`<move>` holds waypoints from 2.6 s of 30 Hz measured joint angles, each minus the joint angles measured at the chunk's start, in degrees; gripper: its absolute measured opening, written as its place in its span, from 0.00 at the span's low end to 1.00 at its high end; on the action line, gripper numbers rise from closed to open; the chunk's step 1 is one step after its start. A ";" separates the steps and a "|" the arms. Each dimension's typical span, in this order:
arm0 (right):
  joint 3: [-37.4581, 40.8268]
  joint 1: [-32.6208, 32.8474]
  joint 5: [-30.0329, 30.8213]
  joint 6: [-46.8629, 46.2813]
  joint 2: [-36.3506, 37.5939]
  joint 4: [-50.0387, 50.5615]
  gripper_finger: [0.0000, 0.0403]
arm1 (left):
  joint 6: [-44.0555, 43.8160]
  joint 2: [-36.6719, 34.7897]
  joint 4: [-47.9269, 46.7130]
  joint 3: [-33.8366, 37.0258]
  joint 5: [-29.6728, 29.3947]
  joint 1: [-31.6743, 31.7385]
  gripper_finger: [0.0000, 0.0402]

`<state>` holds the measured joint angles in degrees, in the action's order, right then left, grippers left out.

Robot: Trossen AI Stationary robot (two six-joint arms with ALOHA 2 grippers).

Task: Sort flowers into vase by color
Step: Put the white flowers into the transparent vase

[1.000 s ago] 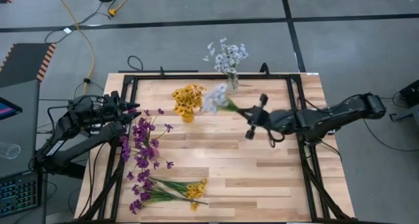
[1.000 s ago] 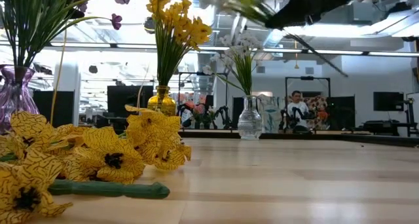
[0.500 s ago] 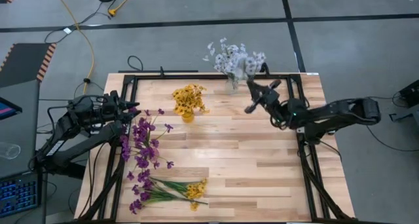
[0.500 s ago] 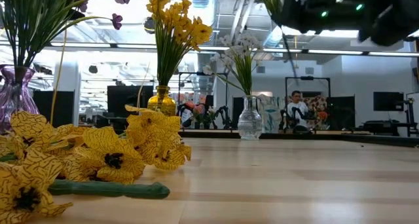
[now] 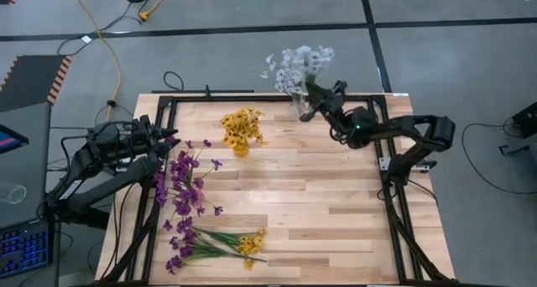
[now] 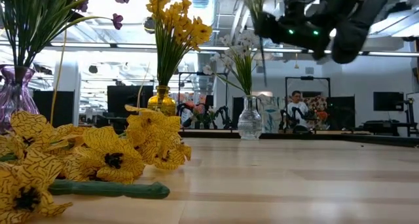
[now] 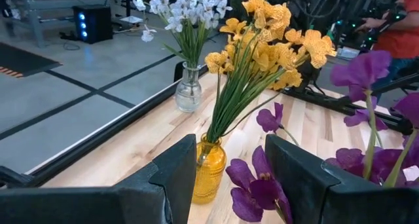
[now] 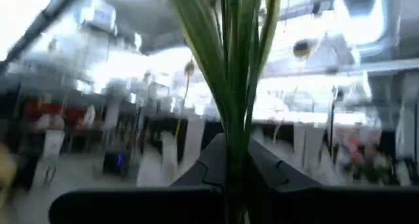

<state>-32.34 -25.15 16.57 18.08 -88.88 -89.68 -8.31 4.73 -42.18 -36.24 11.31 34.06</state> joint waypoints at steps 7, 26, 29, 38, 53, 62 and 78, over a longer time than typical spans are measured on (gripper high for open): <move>-7.27 -2.75 -0.45 0.39 -6.81 -0.17 0.13 | -0.01 0.00 0.01 0.01 -0.02 0.01 0.42; -10.66 -5.96 -1.76 -0.06 -11.00 -0.15 0.13 | -0.29 0.00 0.01 0.01 -0.15 0.01 0.42; -11.19 -6.09 -1.99 -0.50 -12.45 -0.36 0.13 | -0.36 0.00 0.03 -0.01 -0.19 0.00 0.42; -15.77 -6.18 -2.13 -1.69 -18.64 -0.19 0.13 | -0.53 0.00 -0.01 -0.01 -1.17 0.01 0.42; -16.02 -2.14 4.56 6.00 -19.21 0.88 0.13 | -0.77 -0.01 0.03 -0.01 -1.51 -0.02 0.42; -16.00 1.40 11.43 7.35 -19.19 7.87 0.13 | -0.75 -0.01 0.01 -0.01 -1.49 0.00 0.42; -15.93 3.07 18.08 7.88 -19.19 13.10 0.13 | -0.75 0.00 0.01 -0.01 -1.46 0.01 0.42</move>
<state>-48.27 -22.09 34.65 25.96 -108.07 -76.58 -9.06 4.73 -42.17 -36.25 9.85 34.06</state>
